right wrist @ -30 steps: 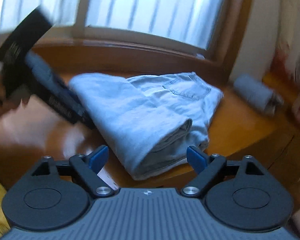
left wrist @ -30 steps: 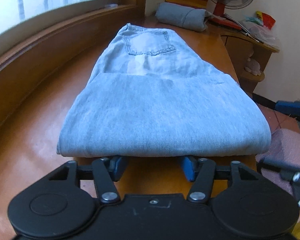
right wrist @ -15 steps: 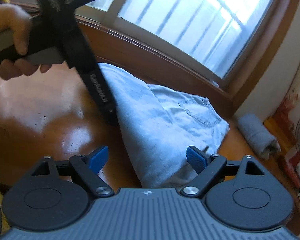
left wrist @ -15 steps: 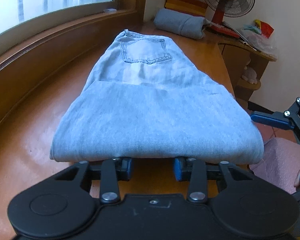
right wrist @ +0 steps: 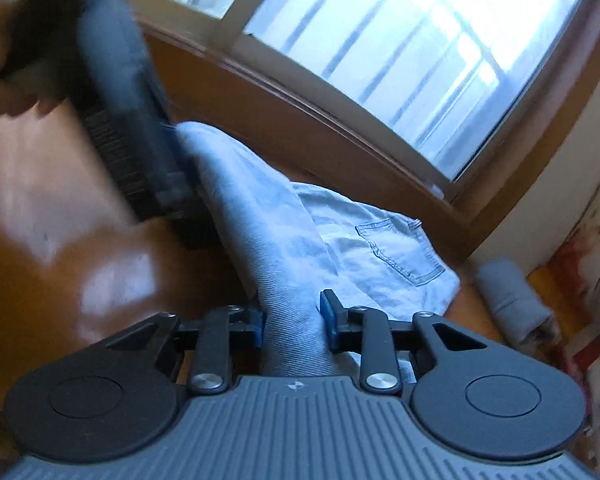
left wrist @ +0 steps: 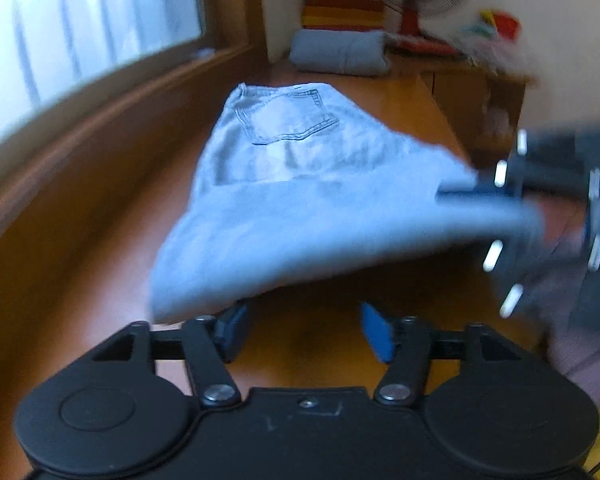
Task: Fold clothes
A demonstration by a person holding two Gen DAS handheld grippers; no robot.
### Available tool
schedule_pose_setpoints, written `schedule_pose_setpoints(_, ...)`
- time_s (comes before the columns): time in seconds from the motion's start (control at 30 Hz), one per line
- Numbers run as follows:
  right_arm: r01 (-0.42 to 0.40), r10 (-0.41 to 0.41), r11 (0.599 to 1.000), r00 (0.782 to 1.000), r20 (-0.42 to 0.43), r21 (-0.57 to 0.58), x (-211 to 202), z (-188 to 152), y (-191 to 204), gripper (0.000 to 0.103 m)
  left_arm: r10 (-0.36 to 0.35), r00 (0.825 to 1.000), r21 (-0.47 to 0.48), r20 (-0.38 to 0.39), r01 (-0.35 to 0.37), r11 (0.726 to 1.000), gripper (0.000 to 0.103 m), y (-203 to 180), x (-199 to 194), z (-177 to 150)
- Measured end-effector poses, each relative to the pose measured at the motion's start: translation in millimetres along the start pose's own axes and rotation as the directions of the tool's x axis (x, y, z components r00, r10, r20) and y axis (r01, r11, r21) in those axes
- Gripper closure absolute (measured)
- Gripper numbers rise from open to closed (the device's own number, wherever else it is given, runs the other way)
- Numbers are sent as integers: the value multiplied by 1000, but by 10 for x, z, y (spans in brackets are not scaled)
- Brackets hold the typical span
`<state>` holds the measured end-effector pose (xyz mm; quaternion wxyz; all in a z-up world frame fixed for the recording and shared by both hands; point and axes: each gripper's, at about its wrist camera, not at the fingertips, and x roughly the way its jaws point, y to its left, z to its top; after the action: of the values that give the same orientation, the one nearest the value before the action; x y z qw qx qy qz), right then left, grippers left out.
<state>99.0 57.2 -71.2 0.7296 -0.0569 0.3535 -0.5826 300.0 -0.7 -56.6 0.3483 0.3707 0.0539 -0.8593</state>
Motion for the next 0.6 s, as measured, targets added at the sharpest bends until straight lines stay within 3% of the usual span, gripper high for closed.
schedule_pose_setpoints(0.1, -44, 44, 998, 999, -3, 50, -8, 60, -181, 74, 37, 999, 110, 34, -40, 993, 36, 4, -68, -65)
schedule_pose_setpoints(0.27, -84, 85, 993, 996, -10, 89, 17, 115, -306, 74, 72, 993, 169, 89, -86, 982, 34, 13, -138, -9)
schedule_pose_setpoints(0.43, -125, 129, 985, 991, -27, 116, 4, 89, -294, 74, 129, 976, 227, 172, -167, 959, 17, 8, -246, -20)
schedule_pose_setpoints(0.57, -156, 162, 976, 986, -26, 154, 27, 102, -336, 74, 105, 986, 359, 133, -147, 922, 17, -63, 90, 0)
schedule_pose_setpoints(0.6, -164, 171, 972, 985, -25, 168, 34, 107, -354, 74, 93, 987, 390, 131, -138, 911, 27, -82, 175, -2)
